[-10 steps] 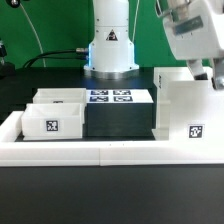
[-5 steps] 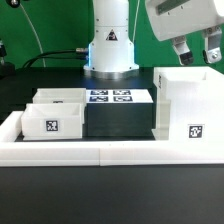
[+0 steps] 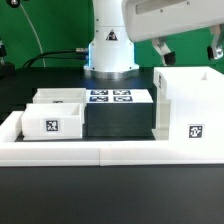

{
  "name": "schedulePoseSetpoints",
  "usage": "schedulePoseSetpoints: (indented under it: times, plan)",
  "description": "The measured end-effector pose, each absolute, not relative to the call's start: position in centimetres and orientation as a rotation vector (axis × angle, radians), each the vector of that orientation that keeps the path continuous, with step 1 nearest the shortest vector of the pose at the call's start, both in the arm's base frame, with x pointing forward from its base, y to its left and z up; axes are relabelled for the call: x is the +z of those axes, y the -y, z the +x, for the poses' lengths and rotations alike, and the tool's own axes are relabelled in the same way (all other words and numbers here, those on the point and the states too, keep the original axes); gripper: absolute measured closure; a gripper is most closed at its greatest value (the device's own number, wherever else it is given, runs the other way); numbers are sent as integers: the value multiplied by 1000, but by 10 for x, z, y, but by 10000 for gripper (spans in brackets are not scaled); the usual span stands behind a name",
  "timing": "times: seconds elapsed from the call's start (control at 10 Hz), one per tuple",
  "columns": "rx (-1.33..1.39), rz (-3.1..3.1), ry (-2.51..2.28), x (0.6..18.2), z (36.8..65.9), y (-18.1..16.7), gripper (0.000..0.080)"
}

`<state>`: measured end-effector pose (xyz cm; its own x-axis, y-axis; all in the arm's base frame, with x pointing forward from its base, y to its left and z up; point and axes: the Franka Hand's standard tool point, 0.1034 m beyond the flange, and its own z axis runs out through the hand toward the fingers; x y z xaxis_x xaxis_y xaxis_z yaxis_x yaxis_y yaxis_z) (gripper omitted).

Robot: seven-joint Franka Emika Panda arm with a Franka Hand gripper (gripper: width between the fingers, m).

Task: Assemble drawer

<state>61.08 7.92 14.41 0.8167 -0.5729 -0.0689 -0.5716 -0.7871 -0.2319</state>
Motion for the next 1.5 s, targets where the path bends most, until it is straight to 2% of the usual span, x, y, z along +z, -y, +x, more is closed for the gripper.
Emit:
schedulePoseSetpoints:
  times: [0.7, 1.0, 1.3, 1.5]
  plan:
    - [-98, -2883, -428, 140, 609, -62, 150]
    - [-112, -2939, -392, 140, 596, -22, 150]
    - [-140, -2958, -334, 127, 582, 35, 150]
    - [-137, -2952, -327, 123, 582, 38, 150]
